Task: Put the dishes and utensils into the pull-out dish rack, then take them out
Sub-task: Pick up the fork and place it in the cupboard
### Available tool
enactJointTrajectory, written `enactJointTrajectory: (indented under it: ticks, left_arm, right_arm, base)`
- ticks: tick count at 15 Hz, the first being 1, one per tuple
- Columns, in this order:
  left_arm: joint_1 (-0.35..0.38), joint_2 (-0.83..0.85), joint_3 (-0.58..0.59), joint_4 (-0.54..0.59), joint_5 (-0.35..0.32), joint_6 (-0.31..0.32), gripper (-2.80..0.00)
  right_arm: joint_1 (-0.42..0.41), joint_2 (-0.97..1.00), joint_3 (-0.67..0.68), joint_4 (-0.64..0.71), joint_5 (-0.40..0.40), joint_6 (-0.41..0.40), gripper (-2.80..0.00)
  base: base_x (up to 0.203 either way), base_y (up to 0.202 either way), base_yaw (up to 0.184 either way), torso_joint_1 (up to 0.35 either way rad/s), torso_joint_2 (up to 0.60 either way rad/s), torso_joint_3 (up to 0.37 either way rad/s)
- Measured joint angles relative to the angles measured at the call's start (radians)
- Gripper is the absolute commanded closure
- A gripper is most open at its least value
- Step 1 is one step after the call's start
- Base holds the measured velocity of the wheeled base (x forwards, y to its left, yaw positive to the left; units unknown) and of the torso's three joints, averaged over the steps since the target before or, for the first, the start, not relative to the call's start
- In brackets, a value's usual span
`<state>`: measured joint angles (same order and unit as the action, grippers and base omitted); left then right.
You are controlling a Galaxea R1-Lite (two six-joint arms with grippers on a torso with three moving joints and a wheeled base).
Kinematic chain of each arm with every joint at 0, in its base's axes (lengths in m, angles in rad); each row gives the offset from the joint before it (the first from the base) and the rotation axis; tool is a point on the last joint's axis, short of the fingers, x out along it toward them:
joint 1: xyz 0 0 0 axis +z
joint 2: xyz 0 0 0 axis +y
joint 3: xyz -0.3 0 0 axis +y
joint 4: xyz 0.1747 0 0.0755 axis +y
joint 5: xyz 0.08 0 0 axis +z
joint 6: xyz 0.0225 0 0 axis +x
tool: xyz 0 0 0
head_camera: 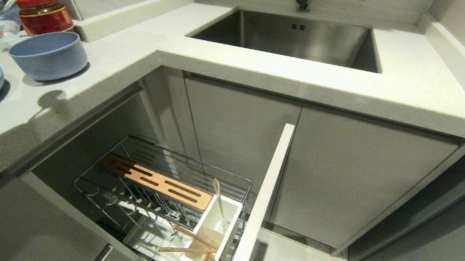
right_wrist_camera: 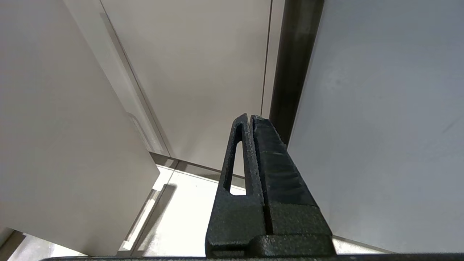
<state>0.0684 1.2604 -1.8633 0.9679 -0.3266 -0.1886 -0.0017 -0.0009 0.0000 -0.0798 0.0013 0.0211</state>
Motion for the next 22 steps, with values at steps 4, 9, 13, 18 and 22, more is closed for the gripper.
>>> enactJointTrajectory:
  ticks: [4,9,13,18,22]
  left_arm:
    - [-0.326,-0.022,0.079,0.074,0.003,-0.003,0.0]
    - [-0.461,0.088,0.147,0.144,0.01,-0.012,0.0]
    - [-0.522,0.253,0.136,0.186,0.069,-0.117,0.0]
    - [-0.643,0.471,0.057,0.273,0.177,-0.307,0.0]
    - [-0.693,0.589,0.02,0.316,0.175,-0.347,0.0]
  right_arm:
    - [0.0,0.0,0.0,0.0,0.0,0.0,0.0]
    - [0.0,0.0,0.0,0.0,0.0,0.0,0.0]
    - [0.0,0.0,0.0,0.0,0.0,0.0,0.0]
    - [0.0,0.0,0.0,0.0,0.0,0.0,0.0]
    - [0.0,0.0,0.0,0.0,0.0,0.0,0.0]
  base:
    - [0.0,0.0,0.0,0.0,0.0,0.0]
    - [0.0,0.0,0.0,0.0,0.0,0.0]
    - [0.0,0.0,0.0,0.0,0.0,0.0]
    - [0.0,0.0,0.0,0.0,0.0,0.0]
    - [0.0,0.0,0.0,0.0,0.0,0.0]
